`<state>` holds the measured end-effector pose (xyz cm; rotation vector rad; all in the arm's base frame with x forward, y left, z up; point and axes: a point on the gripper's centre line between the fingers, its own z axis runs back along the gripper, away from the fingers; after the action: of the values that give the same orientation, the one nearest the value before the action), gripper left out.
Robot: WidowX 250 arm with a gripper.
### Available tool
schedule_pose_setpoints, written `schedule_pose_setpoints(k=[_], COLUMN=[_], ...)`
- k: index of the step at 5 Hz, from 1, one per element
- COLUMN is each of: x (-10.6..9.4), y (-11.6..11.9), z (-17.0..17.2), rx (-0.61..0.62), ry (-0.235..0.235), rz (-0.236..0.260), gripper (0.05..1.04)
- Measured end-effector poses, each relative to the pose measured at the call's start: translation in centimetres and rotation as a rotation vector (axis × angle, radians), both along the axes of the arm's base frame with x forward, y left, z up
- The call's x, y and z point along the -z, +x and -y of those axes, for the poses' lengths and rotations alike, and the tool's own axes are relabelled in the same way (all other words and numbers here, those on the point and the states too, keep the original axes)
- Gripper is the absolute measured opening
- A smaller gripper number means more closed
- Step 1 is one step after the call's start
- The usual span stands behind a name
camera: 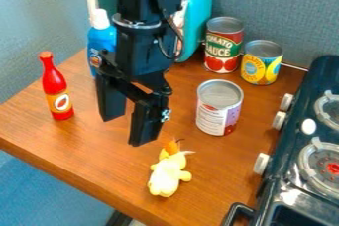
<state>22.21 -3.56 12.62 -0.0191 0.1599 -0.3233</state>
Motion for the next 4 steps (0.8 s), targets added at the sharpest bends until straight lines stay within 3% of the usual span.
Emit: schedule_pose_setpoints(k=[1, 2, 3, 4], x=[0.6, 2.4, 4.1, 5.7], y=[-0.2, 0.5, 1.0, 1.4], z=[-0.1, 0.0, 0.3, 0.8], rx=[-0.006, -0.027, -0.054, -0.057], ry=[0.004, 0.002, -0.028, -0.060], rz=[-0.018, 0.056, 0.133, 0.159], gripper=[1.001, 1.001, 1.001, 1.001])
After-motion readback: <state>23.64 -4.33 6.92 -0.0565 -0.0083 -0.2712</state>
